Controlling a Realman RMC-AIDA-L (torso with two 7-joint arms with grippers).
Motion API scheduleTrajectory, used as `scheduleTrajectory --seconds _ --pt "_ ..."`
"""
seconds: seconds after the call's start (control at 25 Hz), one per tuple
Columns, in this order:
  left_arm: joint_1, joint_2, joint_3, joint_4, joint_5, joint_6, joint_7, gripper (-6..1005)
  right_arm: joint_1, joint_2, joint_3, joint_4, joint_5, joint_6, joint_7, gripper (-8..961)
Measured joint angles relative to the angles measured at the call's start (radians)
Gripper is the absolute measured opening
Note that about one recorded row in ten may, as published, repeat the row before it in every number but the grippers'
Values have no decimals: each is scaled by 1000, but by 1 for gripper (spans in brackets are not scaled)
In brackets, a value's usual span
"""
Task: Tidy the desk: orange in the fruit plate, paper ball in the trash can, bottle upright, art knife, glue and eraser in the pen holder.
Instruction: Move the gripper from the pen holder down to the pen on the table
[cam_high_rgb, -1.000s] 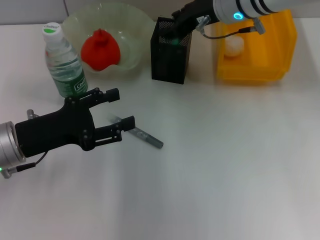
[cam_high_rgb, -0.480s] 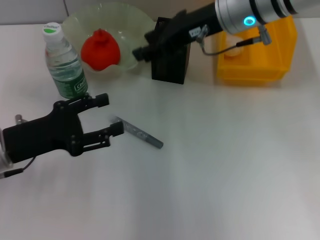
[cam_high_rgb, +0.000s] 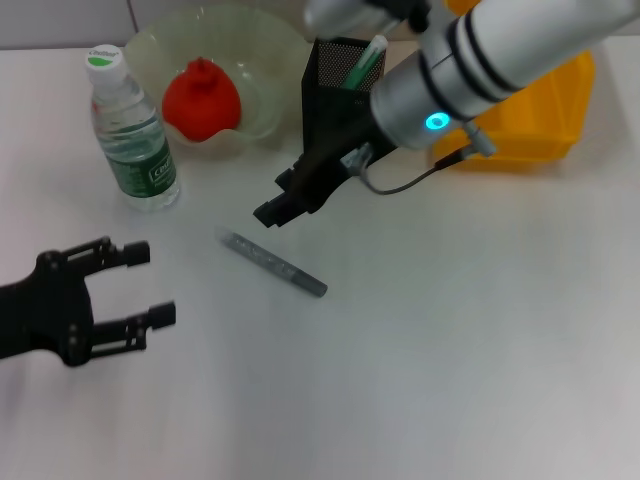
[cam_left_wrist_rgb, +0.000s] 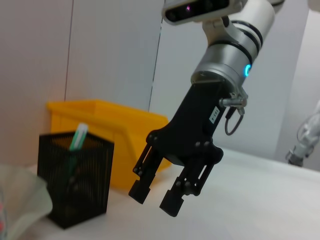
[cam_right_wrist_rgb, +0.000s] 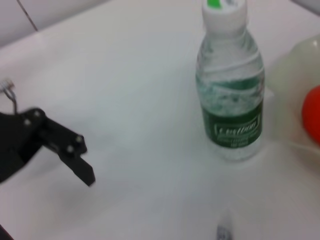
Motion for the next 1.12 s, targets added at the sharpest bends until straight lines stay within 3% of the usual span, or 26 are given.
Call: scheduleTrajectory --seconds 0.16,0.6,0.84,1.12 --pt "11 13 -6 1 62 0 0 810 11 1 -136 49 86 105 0 552" --pt "47 29 -9 24 63 6 2 811 -1 1 -479 88 298 341 -2 551" --pt "48 29 -10 24 62 7 6 811 -15 1 -581 101 370 431 4 550" --pt "48 24 -11 22 63 7 7 810 -24 1 -604 122 391 450 6 543"
